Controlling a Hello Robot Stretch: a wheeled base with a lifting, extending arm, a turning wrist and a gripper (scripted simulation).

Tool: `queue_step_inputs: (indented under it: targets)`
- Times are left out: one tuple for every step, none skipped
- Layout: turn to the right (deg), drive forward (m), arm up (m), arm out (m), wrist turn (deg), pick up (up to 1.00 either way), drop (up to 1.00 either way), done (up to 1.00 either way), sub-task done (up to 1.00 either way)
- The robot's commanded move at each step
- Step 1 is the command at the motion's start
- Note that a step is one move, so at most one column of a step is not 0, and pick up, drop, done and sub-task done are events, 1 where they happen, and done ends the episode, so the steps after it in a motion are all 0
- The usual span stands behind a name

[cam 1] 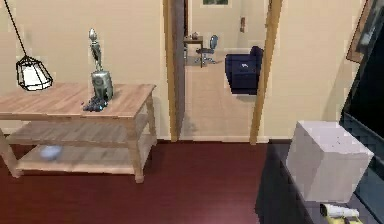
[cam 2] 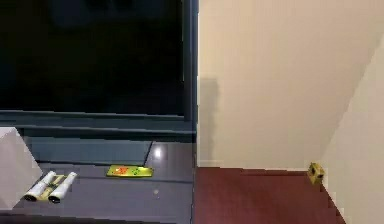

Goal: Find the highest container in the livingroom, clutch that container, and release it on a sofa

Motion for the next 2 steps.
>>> queue_step_inputs:
  targets:
    - [-42.0,0.0,0.0,0.0,0.0,0.0,0.0,0.0,0.0]
    - [0.0,0.0,0.5,0.0,0.0,0.0,0.0,0.0,0.0]
